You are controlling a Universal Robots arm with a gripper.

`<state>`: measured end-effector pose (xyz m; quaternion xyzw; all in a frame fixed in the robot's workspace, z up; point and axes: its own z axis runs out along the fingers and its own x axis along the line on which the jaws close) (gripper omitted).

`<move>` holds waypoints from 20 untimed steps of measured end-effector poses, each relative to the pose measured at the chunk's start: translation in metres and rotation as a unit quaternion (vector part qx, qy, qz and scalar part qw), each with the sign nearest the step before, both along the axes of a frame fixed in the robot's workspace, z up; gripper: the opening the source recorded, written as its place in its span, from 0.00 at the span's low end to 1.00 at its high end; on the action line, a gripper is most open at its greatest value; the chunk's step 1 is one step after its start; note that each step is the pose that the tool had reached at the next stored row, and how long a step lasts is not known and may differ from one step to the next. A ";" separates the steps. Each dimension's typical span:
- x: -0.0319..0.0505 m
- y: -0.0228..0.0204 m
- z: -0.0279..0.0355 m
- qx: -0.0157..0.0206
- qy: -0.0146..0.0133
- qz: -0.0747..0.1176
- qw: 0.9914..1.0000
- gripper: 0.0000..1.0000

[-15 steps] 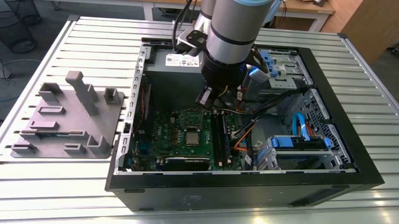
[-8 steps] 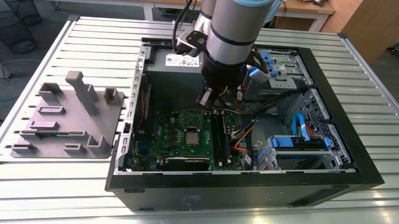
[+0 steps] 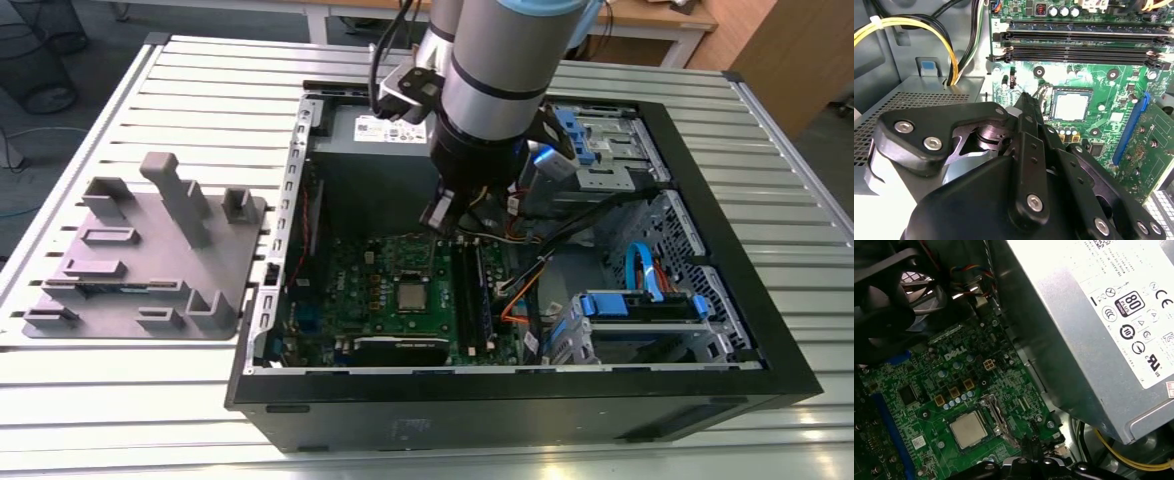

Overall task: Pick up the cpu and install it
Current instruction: 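Close the cpu cover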

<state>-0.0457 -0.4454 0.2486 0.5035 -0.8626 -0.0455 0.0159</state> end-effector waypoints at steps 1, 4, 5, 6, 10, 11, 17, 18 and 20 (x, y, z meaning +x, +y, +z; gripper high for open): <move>0.0000 -0.0002 0.0000 0.000 0.000 0.000 1.000 0.11; 0.0000 -0.0009 -0.0001 0.000 0.000 0.002 1.000 0.11; 0.0000 -0.0012 -0.0001 0.000 0.000 0.002 1.000 0.11; -0.0001 -0.0014 -0.0001 0.000 0.000 0.003 1.000 0.11; -0.0001 -0.0025 -0.0002 0.000 0.000 0.005 1.000 0.11; -0.0002 -0.0028 -0.0002 0.000 0.000 0.006 1.000 0.11; -0.0003 -0.0047 -0.0002 0.000 0.000 0.010 1.000 0.11; -0.0004 -0.0050 -0.0002 0.000 0.000 0.011 1.000 0.11; -0.0004 -0.0057 -0.0002 0.000 -0.001 0.013 1.000 0.11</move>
